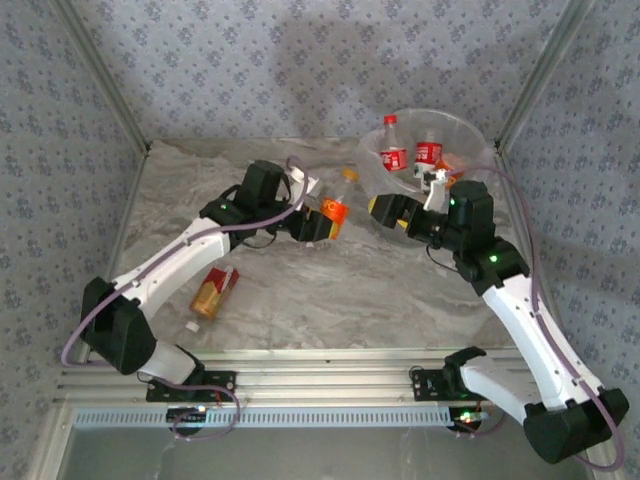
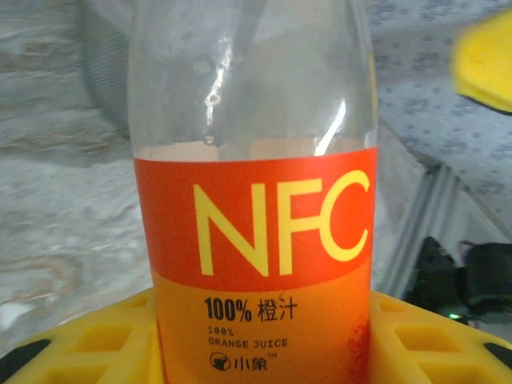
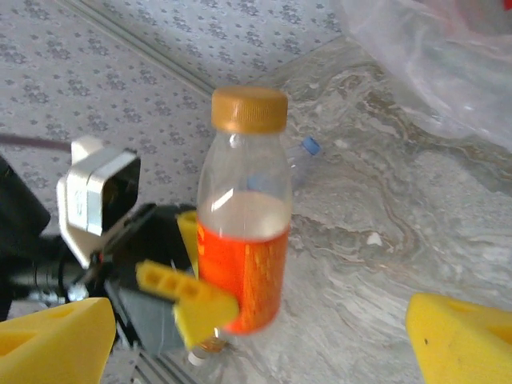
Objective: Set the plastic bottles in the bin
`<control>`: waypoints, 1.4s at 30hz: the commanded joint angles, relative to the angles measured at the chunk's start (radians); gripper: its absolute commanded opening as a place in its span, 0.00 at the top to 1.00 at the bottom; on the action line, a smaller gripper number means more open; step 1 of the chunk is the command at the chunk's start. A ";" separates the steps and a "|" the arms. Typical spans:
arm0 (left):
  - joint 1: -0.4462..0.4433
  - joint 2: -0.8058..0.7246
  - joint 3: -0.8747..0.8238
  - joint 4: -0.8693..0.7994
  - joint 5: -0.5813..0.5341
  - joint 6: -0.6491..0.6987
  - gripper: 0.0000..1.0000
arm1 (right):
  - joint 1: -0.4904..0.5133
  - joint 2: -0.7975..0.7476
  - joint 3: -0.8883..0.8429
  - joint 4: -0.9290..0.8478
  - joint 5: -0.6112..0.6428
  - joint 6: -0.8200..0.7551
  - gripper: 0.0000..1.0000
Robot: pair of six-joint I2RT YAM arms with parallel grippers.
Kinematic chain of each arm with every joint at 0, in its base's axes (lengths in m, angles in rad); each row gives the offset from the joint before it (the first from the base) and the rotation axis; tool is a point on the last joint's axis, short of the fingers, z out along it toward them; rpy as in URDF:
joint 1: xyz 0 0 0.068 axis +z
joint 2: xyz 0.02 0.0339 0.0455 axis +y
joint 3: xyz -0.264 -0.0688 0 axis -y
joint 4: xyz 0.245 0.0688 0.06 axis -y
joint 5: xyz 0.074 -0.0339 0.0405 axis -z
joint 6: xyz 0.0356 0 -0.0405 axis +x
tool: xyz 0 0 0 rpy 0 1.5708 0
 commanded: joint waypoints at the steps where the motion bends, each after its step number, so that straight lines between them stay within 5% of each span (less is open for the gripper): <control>1: -0.025 -0.047 -0.026 0.123 0.073 -0.038 0.54 | 0.027 0.030 0.041 0.086 -0.038 0.042 0.04; 17: -0.091 -0.100 -0.038 0.139 0.096 -0.024 0.53 | 0.128 0.165 0.101 0.102 -0.010 0.023 0.09; 31: -0.096 -0.101 -0.032 0.123 0.085 -0.013 0.48 | 0.143 0.166 0.109 0.108 -0.016 0.025 0.35; 42: -0.096 -0.162 -0.027 0.111 0.076 0.002 0.08 | 0.089 0.097 0.216 -0.067 0.092 -0.078 0.40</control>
